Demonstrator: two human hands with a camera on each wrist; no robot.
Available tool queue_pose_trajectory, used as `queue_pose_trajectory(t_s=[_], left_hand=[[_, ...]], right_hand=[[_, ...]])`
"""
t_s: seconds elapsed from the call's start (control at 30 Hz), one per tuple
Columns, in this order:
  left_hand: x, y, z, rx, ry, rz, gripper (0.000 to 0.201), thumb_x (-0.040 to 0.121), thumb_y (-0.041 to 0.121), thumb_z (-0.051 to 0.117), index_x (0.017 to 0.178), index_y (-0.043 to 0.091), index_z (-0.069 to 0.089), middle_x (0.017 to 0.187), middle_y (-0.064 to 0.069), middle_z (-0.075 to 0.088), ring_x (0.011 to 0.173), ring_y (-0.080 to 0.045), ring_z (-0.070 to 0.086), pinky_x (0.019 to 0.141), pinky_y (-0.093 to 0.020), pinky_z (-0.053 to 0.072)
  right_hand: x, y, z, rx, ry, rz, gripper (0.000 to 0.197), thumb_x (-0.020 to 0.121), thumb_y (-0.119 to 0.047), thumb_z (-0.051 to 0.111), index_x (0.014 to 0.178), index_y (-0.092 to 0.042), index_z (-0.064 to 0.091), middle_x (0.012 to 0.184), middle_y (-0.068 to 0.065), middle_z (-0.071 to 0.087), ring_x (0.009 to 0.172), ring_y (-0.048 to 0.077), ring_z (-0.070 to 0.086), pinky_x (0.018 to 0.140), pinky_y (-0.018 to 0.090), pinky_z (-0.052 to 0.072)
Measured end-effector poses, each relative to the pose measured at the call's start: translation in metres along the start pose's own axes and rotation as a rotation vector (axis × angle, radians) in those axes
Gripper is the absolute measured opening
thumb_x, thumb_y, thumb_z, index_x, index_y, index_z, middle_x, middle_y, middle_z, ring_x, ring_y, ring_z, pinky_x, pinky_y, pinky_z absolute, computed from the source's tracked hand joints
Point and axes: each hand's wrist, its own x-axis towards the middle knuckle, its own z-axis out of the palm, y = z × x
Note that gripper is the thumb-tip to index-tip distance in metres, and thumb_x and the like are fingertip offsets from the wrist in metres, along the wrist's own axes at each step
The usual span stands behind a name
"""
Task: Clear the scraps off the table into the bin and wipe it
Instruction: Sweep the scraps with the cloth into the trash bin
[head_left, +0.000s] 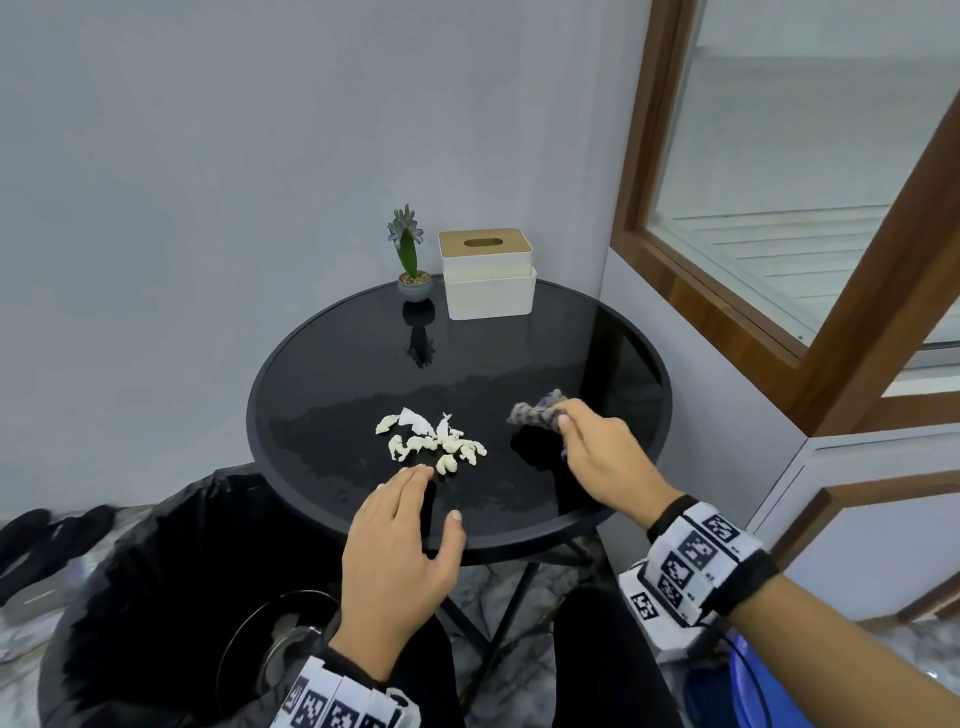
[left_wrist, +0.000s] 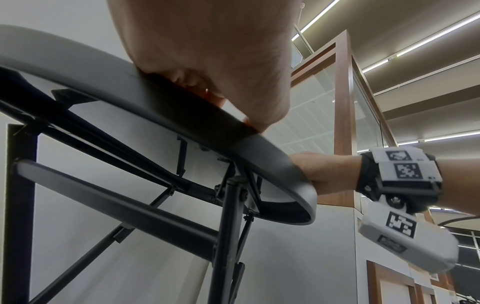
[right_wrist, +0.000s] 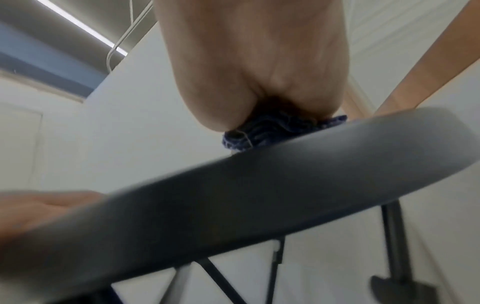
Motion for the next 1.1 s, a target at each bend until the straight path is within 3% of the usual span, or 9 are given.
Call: queue_pose_trajectory(t_s=[0.1,0.17,0.27,0.43,0.57,0.77,0.93,1.0,1.1], left_hand=[[0.0,-0.001,0.0,-0.013,0.013,-0.002,0.052,0.085,0.043,0.053,0.127,0.012,0.062,0.127,0.002,0.063,0.122,-0.012,0.051,0.105,-0.035,0.042],[0.001,-0.001,0.0,-0.012,0.007,-0.005,0.053,0.086,0.043,0.053,0.128,0.012,0.061,0.128,0.003,0.062,0.122,-0.012,0.052,0.105,-0.035,0.042],[0.001,-0.002,0.001,-0.005,-0.001,-0.001,0.053,0.086,0.043,0.053,0.129,0.012,0.06,0.128,0.003,0.062,0.123,-0.013,0.052,0.106,-0.036,0.042],[0.0,-0.001,0.004,-0.004,0.0,0.002,0.052,0.087,0.042,0.052,0.129,0.012,0.06,0.129,0.004,0.061,0.124,-0.013,0.051,0.106,-0.036,0.041],[0.0,0.001,0.007,-0.002,0.007,0.015,0.053,0.086,0.042,0.052,0.129,0.011,0.06,0.129,0.002,0.062,0.124,-0.016,0.052,0.106,-0.036,0.041],[0.001,-0.001,0.007,0.005,-0.001,0.005,0.054,0.087,0.042,0.051,0.13,0.01,0.059,0.13,0.0,0.061,0.125,-0.015,0.051,0.106,-0.037,0.042],[0.001,0.0,0.006,0.026,-0.002,0.009,0.053,0.087,0.041,0.051,0.13,0.011,0.059,0.13,0.0,0.061,0.125,-0.014,0.05,0.107,-0.033,0.038],[0.001,0.0,0.006,0.028,-0.003,0.01,0.053,0.087,0.041,0.051,0.13,0.011,0.059,0.13,0.0,0.061,0.125,-0.015,0.051,0.107,-0.034,0.039],[0.001,0.0,0.004,0.022,-0.012,0.009,0.053,0.087,0.041,0.052,0.13,0.011,0.059,0.131,0.001,0.061,0.126,-0.015,0.051,0.107,-0.036,0.04]], right_hand=[[0.003,0.018,-0.013,-0.232,0.015,0.019,0.024,0.1,-0.03,0.035,0.107,-0.018,0.055,0.098,0.01,0.067,0.09,0.031,0.063,0.074,0.043,0.05],[0.005,0.027,-0.016,-0.37,-0.011,-0.021,0.03,0.097,-0.034,0.038,0.113,-0.016,0.057,0.118,0.008,0.063,0.114,0.026,0.056,0.094,0.041,0.047],[0.007,0.03,-0.014,-0.373,-0.132,-0.018,0.05,0.097,-0.034,0.037,0.142,-0.012,0.041,0.151,0.008,0.039,0.143,0.021,0.028,0.117,0.036,0.023],[0.003,0.021,-0.004,-0.4,-0.222,0.033,0.056,0.101,-0.029,0.026,0.152,-0.007,0.02,0.161,0.009,0.016,0.149,0.02,0.008,0.12,0.034,0.006],[-0.018,0.004,0.02,-0.423,-0.149,-0.058,0.069,0.092,-0.038,0.011,0.149,-0.003,0.028,0.158,0.014,0.024,0.148,0.026,0.017,0.12,0.037,0.01],[-0.033,-0.027,0.058,-0.448,-0.036,-0.071,0.062,0.094,-0.032,0.02,0.138,0.003,0.046,0.146,0.021,0.044,0.139,0.032,0.038,0.114,0.047,0.031],[-0.035,-0.048,0.059,-0.294,-0.05,-0.085,0.06,0.095,-0.031,0.016,0.139,-0.002,0.045,0.147,0.016,0.044,0.141,0.027,0.035,0.117,0.04,0.025],[-0.035,-0.052,0.051,-0.081,-0.028,-0.074,0.041,0.1,-0.027,0.026,0.126,-0.012,0.053,0.129,0.009,0.06,0.123,0.026,0.052,0.105,0.037,0.04],[-0.033,-0.057,0.031,0.286,0.035,0.066,0.02,0.1,-0.025,0.038,0.099,-0.022,0.057,0.074,0.0,0.065,0.069,0.015,0.062,0.066,0.033,0.05]])
